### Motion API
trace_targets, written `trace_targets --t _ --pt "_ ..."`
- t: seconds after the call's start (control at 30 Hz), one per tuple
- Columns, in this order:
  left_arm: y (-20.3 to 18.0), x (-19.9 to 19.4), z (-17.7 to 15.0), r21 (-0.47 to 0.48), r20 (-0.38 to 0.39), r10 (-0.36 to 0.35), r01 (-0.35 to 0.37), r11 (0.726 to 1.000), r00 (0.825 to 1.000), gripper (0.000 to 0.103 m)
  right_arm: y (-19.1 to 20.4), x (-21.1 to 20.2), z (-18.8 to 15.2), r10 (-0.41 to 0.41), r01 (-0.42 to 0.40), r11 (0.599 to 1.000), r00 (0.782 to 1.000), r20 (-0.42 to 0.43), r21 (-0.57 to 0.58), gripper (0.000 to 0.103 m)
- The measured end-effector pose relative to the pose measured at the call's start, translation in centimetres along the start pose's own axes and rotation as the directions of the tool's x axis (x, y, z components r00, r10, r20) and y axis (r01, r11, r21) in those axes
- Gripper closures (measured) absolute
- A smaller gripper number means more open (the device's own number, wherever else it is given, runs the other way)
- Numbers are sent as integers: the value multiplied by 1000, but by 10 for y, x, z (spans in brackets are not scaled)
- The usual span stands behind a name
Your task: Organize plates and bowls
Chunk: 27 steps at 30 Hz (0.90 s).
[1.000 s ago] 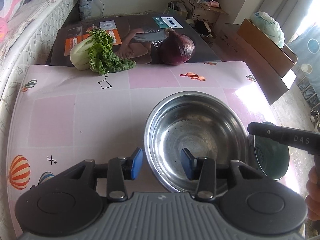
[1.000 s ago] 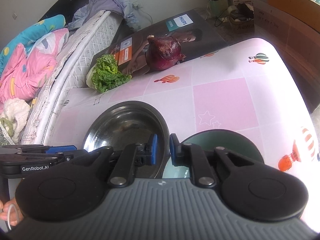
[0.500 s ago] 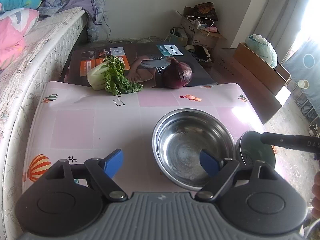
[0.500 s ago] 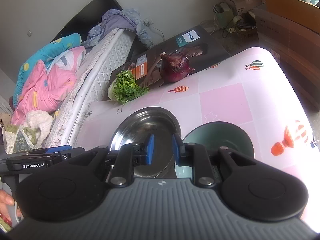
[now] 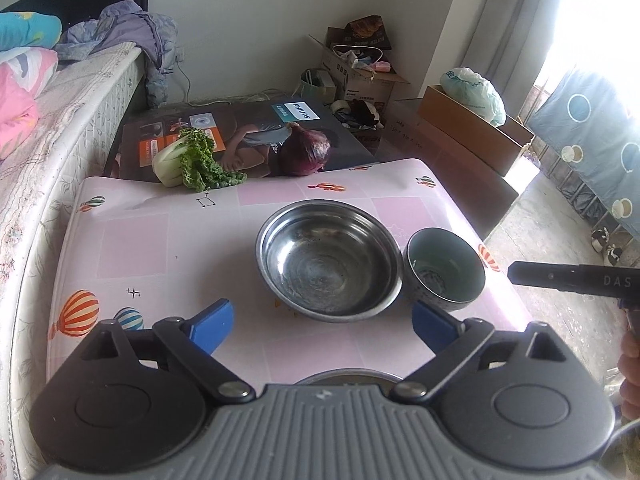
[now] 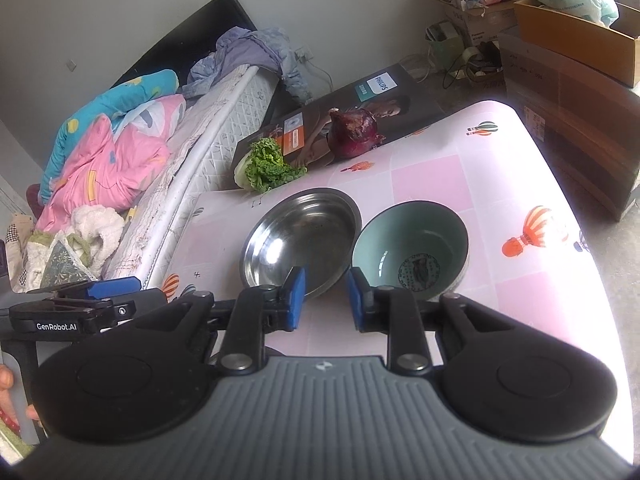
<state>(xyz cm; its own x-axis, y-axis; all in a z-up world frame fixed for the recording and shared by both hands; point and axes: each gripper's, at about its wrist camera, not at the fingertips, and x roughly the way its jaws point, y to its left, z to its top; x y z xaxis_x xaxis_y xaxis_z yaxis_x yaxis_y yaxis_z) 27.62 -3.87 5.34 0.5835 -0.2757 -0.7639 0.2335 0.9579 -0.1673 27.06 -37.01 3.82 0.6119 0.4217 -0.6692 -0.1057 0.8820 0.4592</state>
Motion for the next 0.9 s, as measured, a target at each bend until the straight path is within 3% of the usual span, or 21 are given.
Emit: trace_targets --t 0.47,0.77,0.9 --pt "-60 31 -3 22 -33 -73 74 997 997 7 -49 -38 -10 2 -4 996 1000 20 86 78" --pt "-86 83 7 23 -113 -104 107 994 988 39 -83 -9 0 3 0 990 1000 -22 143 78" --pt "-90 104 14 15 -141 -105 108 994 985 62 -97 16 8 8 -1 986 999 -45 167 78"
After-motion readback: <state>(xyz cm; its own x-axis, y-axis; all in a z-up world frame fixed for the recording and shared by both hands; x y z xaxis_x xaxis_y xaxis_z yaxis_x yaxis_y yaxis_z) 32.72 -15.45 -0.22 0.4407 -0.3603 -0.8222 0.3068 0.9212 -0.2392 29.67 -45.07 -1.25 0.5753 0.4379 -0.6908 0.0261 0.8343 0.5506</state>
